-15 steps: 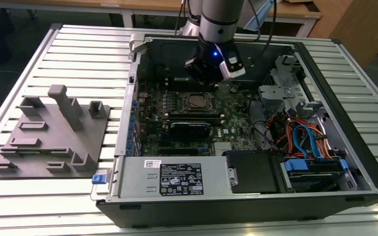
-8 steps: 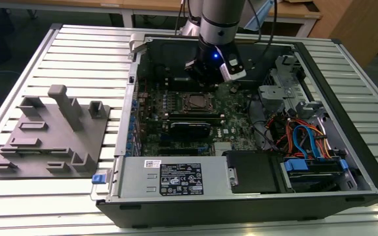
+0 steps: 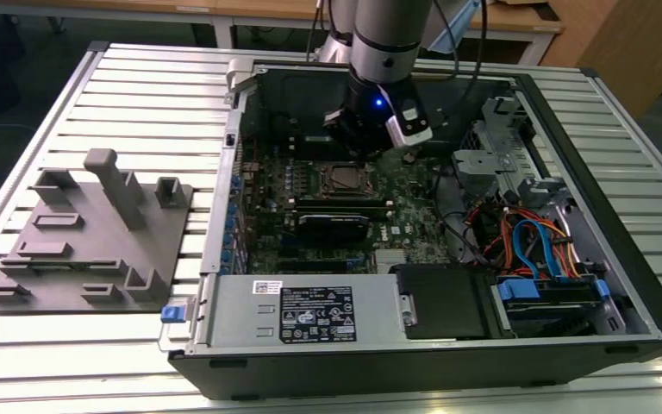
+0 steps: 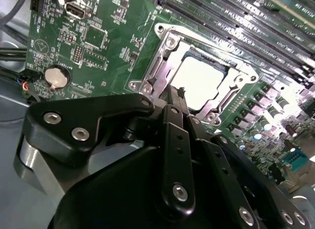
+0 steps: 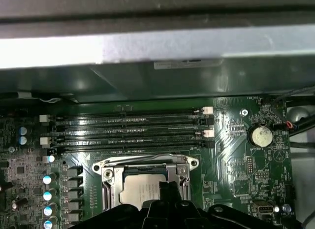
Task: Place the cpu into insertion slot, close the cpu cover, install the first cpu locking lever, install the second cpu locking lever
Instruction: 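Install the second cpu locking lever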
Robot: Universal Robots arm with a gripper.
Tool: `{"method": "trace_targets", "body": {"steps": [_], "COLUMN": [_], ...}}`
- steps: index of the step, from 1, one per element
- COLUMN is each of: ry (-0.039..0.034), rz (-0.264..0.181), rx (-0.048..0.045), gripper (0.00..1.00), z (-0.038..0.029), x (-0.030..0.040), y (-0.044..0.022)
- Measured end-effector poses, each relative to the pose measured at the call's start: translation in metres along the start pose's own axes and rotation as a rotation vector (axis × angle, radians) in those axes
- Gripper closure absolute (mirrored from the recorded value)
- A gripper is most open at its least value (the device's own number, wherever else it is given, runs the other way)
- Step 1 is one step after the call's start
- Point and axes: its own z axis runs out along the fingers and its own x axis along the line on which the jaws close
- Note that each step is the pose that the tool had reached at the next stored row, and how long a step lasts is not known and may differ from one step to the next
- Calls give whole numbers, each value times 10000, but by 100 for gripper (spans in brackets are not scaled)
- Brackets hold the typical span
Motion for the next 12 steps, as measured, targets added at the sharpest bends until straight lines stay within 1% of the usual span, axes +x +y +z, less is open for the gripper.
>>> {"method": "trace_targets", "body": {"steps": [7, 12], "ry": [0, 1], "rz": [0, 1], "rx": [0, 2], "gripper": [90, 90], "z": [-2, -10], "x": [-4, -4], "y": [-58, -66]}}
